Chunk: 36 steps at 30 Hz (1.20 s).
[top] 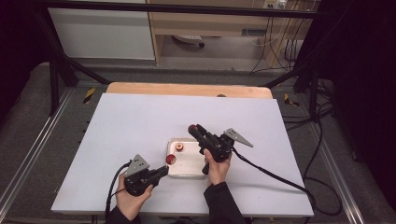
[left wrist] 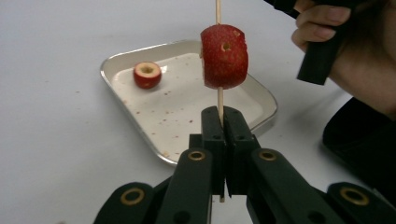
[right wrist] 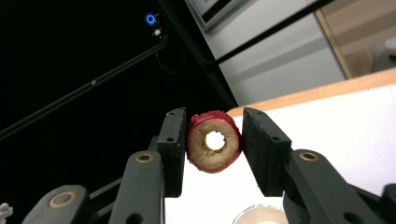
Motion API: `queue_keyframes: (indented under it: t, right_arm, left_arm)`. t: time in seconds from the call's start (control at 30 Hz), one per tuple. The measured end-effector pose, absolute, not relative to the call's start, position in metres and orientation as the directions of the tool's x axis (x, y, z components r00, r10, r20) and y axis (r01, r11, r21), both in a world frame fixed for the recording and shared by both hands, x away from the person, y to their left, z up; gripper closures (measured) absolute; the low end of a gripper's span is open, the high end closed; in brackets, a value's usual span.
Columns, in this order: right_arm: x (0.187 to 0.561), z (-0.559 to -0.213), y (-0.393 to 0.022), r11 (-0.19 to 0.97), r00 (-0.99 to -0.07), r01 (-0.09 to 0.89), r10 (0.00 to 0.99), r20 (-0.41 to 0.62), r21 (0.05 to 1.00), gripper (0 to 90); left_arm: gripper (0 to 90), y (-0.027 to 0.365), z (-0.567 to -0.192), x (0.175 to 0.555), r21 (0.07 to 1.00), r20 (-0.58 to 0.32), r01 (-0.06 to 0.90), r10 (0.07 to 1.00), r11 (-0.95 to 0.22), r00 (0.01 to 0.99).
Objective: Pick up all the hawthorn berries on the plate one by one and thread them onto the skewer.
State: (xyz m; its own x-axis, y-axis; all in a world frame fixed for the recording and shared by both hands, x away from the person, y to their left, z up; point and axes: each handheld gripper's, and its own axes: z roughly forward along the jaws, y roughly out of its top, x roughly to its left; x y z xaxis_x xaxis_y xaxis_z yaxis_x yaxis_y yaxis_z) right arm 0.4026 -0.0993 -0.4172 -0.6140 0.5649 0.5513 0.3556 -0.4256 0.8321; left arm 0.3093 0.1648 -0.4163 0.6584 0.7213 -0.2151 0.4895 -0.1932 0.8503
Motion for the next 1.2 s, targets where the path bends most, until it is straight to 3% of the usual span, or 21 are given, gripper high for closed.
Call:
queue_keyframes:
  t: [0.37,1.2]
  right_arm:
    - [0.399,-0.415,-0.099,-0.489,-0.635,0.276,0.554,0.539,0.828,61.3]
    - [0.397,-0.417,-0.098,-0.499,-0.644,0.28,0.536,0.546,0.82,61.4]
  left_arm:
    - [88.5,0.144,-0.416,0.314,0.847,-0.243,0.501,0.709,-0.177,0.662]
    - [88.5,0.14,-0.416,0.319,0.857,-0.251,0.495,0.718,-0.147,0.649]
